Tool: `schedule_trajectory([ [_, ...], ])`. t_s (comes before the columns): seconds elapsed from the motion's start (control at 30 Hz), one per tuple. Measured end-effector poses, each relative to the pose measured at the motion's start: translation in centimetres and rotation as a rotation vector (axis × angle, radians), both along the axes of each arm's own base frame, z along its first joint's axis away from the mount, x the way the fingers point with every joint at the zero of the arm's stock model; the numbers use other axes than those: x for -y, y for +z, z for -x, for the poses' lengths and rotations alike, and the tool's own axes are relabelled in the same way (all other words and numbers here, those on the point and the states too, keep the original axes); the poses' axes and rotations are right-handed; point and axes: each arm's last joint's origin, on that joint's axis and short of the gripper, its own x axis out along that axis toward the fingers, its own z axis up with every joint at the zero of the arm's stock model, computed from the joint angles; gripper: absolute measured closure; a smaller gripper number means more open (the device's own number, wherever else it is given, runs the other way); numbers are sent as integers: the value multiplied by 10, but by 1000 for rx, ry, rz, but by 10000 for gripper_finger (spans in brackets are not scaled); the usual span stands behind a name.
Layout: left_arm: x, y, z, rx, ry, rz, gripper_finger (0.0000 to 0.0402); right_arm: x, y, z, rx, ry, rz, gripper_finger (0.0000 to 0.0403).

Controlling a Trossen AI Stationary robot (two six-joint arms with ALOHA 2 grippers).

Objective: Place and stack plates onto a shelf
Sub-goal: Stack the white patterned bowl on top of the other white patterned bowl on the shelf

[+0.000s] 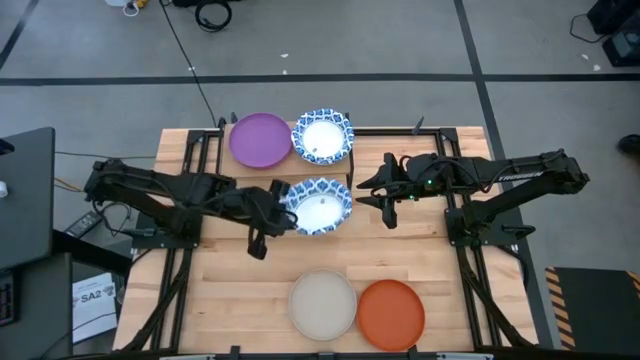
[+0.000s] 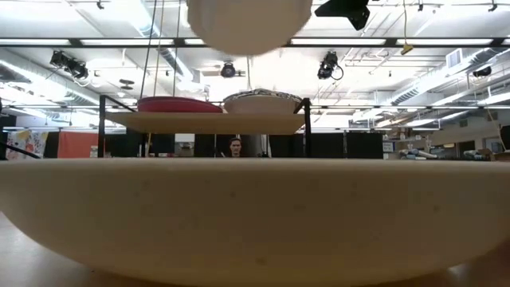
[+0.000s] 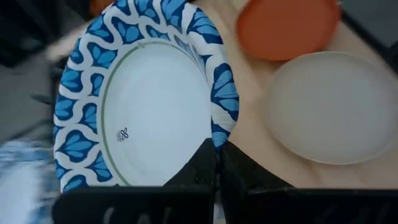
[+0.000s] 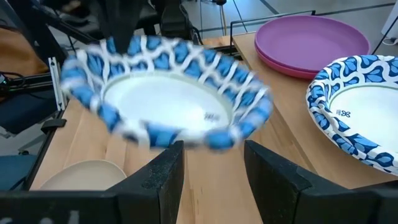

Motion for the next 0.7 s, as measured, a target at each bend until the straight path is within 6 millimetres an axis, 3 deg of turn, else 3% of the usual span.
schedule_trajectory([
  [0.33, -14, 37, 7, 60, 96, -317, 391, 0, 0, 0, 0, 0, 0, 229],
  [0.7, -67, 42, 3, 32, 261, -423, 391, 0, 0, 0, 0, 0, 0, 229],
])
